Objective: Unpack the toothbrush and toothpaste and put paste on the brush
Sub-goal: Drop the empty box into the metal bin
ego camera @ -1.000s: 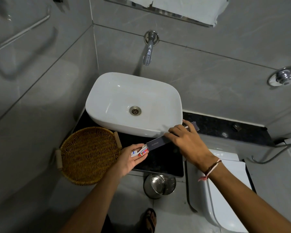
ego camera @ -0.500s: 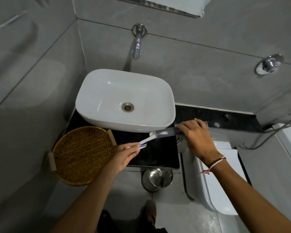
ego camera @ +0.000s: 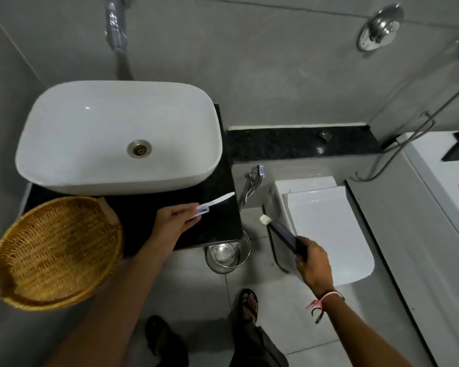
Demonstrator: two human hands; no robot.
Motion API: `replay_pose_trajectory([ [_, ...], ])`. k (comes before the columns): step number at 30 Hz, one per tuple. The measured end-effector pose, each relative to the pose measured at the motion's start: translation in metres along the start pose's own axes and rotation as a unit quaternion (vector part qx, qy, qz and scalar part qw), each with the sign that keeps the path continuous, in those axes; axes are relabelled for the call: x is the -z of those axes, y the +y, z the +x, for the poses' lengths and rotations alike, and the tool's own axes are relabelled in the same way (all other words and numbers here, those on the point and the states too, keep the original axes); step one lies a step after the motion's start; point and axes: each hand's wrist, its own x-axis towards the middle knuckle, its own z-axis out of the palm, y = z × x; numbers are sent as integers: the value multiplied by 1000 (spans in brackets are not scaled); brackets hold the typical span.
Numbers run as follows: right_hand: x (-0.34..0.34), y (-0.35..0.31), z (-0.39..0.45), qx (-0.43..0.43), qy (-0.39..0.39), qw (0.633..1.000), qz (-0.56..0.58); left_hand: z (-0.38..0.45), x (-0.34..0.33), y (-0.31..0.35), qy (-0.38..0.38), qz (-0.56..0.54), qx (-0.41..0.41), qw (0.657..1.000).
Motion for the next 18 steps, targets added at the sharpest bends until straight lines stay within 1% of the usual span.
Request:
replay_pose_trajectory([
  [2, -22, 16, 15, -20, -58, 998, 11, 6, -9, -2, 28, 12, -23, 999],
  [5, -56, 37, 44, -38, -153, 987, -16, 14, -28, -6, 62, 27, -68, 995],
  [8, -91, 46, 70, -36, -217, 975, -41, 23, -43, -7, 95, 41, -108, 989],
  [13, -154, 40, 110, 7, -279, 957, -73, 32, -56, -8, 110, 70, -158, 979],
  [16, -180, 36, 122, 9, -303, 952, -48, 33, -55, -11, 119, 97, -166, 974],
  [18, -190, 36, 123, 30, -306, 951, -36, 31, -52, -14, 126, 111, -167, 972],
])
